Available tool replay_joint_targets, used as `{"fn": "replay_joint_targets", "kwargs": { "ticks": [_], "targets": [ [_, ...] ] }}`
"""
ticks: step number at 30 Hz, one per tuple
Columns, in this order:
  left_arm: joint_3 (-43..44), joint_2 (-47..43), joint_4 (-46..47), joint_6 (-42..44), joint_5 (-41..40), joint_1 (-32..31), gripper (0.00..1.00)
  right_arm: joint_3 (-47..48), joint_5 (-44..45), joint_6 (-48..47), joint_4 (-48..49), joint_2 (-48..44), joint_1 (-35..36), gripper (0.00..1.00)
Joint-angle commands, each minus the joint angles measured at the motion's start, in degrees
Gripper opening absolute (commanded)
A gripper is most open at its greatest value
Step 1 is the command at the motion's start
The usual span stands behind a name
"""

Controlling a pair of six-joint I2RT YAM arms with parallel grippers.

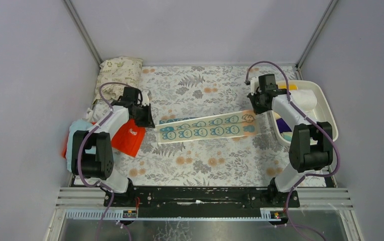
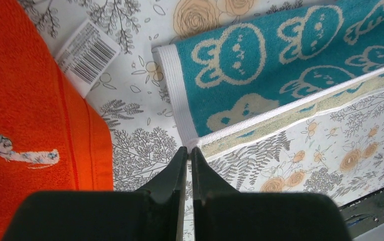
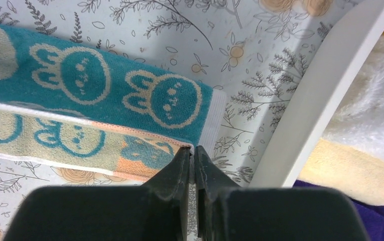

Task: Roll the towels
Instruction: Fold the towel at the center of the board.

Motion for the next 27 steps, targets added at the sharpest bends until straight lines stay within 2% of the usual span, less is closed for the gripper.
{"fn": "replay_joint_targets", "kwargs": {
  "ticks": [1, 5, 14, 18, 23, 25, 27],
  "targets": [
    [-2.11, -2.11, 2.55, -2.23, -2.83, -0.26, 0.0, -1.85, 3.36, 2.73, 1.51, -2.23, 0.07, 0.06],
    [-3.21, -1.29, 2.3, -3.44, -3.29, -1.91, 0.0, -3.13, 3.54, 4.25, 0.89, -1.73, 0.26, 0.07],
    [-5.46, -1.01, 1.06, -6.85, -10.61, -6.71, 0.0, -4.71, 3.0, 7.65, -1.43, -0.62, 2.49, 0.11],
    [-5.89, -3.07, 0.25, -8.04, -12.85, -6.97, 0.03, -4.44, 0.9, 10.42, -3.82, -0.86, 2.48, 0.2],
    [-7.08, -8.51, -0.74, -10.08, -10.95, -7.66, 0.22, -5.44, 3.61, 15.02, -6.48, -3.88, 2.47, 0.34],
    [-8.08, -11.12, -0.8, -11.72, -8.48, -7.77, 0.28, -6.3, 4.33, 16.77, -6.85, -6.36, 2.51, 0.42],
    [-9.81, -14.04, -0.66, -14.22, -6.85, -7.76, 0.3, -7.41, 3.54, 18.84, -6.78, -9.54, 2.51, 0.45]
  ]
}}
